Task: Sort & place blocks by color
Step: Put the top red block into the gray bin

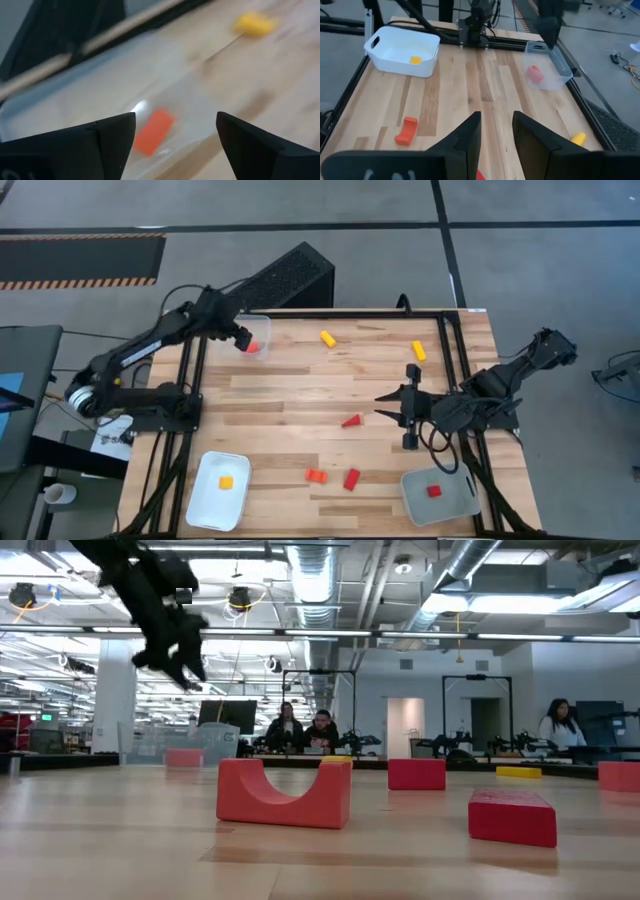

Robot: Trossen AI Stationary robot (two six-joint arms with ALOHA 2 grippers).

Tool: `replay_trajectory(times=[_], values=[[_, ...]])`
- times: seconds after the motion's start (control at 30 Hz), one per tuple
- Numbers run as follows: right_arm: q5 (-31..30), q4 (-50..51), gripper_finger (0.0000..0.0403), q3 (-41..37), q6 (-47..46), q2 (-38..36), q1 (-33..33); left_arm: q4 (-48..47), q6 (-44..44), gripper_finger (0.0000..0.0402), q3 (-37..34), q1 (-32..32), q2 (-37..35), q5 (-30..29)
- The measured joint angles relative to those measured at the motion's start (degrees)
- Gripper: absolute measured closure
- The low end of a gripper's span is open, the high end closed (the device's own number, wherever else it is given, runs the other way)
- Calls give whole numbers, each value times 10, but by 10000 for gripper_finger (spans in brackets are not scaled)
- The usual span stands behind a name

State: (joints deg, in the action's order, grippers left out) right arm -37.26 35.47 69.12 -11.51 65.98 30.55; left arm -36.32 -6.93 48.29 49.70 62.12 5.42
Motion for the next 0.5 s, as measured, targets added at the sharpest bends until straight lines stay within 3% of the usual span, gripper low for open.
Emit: replay_trajectory(times=[0.27,0.5], values=[[0,-13,267,0,0,0,-25,49,-54,191,-25,-153,-183,-20],[0,-22,259,0,-4,0,-49,199,-73,215,-135,-289,-302,-93]])
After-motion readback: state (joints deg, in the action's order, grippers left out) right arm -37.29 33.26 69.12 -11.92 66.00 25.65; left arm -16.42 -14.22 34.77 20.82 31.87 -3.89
